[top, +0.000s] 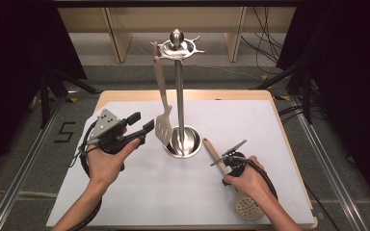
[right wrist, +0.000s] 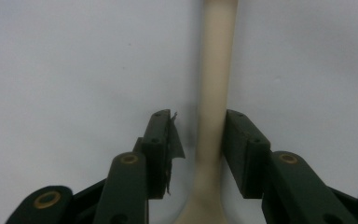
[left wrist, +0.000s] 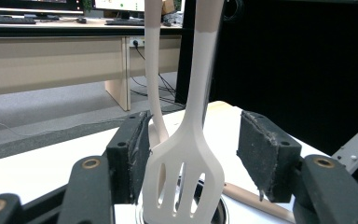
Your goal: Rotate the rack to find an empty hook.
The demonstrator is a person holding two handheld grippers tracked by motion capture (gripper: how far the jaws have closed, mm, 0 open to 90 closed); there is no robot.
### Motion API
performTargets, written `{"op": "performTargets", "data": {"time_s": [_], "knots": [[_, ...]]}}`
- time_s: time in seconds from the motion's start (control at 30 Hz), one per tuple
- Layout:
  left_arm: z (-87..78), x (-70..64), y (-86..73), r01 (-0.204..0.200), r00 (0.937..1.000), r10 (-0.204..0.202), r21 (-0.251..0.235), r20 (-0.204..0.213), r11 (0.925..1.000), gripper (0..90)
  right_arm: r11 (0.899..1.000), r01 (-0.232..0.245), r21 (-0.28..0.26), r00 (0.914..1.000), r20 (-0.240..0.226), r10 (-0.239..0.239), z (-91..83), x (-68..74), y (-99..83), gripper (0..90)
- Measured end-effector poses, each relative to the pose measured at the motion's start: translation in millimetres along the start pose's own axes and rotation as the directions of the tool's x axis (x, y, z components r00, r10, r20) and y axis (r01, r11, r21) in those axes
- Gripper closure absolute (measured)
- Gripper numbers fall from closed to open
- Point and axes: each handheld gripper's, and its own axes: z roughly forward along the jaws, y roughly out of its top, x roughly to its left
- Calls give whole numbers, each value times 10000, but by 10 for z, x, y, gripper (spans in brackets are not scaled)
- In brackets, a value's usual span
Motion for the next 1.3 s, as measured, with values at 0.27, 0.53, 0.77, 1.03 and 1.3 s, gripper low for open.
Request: {"op": "performTargets", "data": {"time_s": [0.27,0.53,0.77,1.03,1.3], "knots": [[-6,6,-1,-10,10000,10,-3,-15,10000,428,9978,441,500,9986,276,-455,18,29,67,700],[1,9,-4,-68,10000,68,19,-6,10000,429,9949,554,843,9976,367,-587,18,28,91,734],[0,12,-8,-78,10000,78,50,-8,10000,429,9923,616,1075,9962,555,-679,22,16,129,769],[-5,3,-8,-45,10000,45,27,-6,10000,430,9975,-53,707,9993,364,27,17,-7,88,790],[7,1,-21,-67,10000,67,47,25,10000,431,10000,-47,66,9996,288,45,-1,-58,-14,792]]}}
